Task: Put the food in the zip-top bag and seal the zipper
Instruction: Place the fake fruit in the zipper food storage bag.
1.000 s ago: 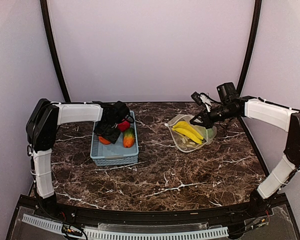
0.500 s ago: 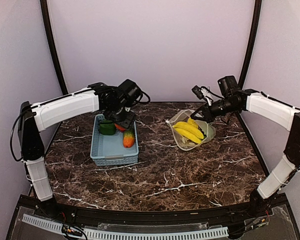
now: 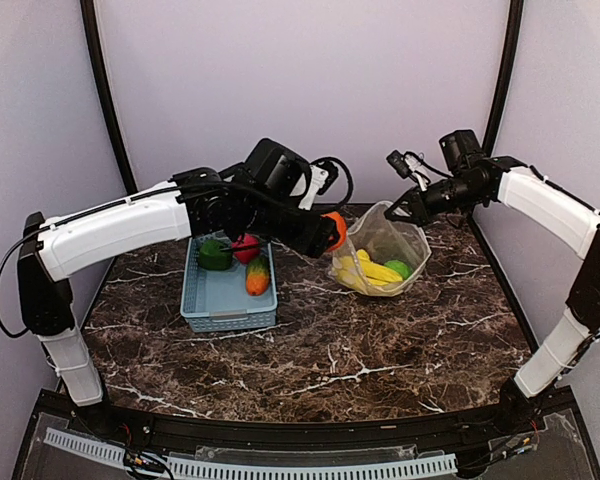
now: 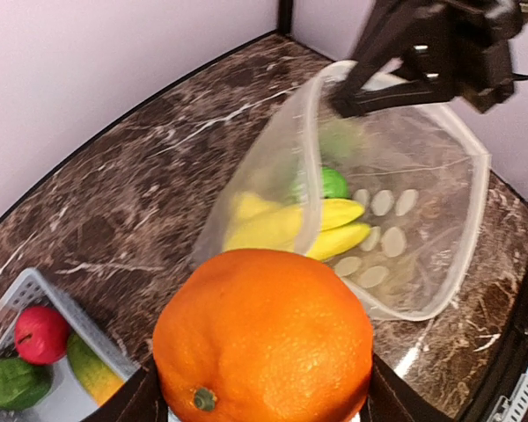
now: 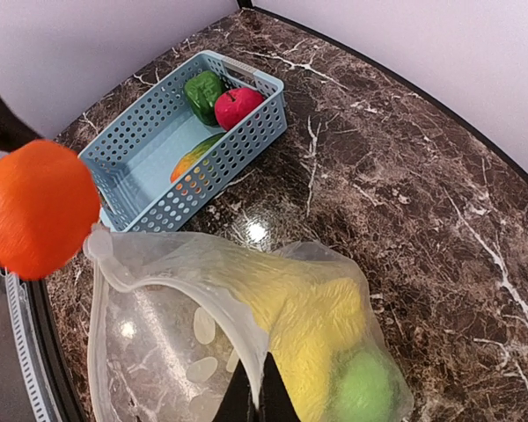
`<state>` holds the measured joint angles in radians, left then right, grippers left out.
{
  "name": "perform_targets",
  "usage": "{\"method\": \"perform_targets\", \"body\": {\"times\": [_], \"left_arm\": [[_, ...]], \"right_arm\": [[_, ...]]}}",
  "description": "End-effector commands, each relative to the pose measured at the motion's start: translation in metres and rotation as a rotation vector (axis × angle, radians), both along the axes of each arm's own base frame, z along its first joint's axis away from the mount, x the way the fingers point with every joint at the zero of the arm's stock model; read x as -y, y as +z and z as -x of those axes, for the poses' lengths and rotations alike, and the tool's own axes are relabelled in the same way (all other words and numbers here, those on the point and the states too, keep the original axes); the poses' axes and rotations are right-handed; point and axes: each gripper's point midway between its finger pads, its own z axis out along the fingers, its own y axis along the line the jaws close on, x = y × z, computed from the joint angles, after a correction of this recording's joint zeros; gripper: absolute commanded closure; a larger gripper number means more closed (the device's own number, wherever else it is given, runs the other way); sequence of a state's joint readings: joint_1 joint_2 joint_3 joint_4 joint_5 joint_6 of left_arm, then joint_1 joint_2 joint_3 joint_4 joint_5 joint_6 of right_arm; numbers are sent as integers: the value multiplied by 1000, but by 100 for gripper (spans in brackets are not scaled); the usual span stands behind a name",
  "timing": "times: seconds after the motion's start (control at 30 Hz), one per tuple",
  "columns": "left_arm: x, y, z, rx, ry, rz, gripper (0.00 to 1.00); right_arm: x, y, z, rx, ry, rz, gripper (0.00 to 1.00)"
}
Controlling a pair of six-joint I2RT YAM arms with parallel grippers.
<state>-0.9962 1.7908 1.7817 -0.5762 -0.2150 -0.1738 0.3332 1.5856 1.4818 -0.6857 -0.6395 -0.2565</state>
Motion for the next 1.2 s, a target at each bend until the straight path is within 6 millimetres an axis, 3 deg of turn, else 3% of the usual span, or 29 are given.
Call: {"method": "perform_targets", "body": {"times": [0.0,0.1,0.27,0.47,0.6,0.77,1.0,1.17], "left_arm": [[50,30,31,62,-224,157,55],[67,27,37,63,-277,186,55],[101,42,62,79,-431,300,54],[122,22,45,31,-372,299,54],[136,-1,33,10,-343,280,54],[133,-21,9,40,-222,222,53],[136,-43,-6,61,-172,168,32],[139,-34,-10,85,-176,157,24]], "right_arm": [[-1,-2,-1,-31,-3,8,100],[-4,2,-2,-49,-3,-16,100],[-7,-1,-3,-86,-4,-23,100],[-9,12,-1,-86,-1,-46,100],[-7,19,-1,-85,-7,-39,100],[-9,27,1,-92,-3,-55,100],[-11,26,0,-104,-1,-63,100],[-11,27,-3,-100,-5,-58,100]]}}
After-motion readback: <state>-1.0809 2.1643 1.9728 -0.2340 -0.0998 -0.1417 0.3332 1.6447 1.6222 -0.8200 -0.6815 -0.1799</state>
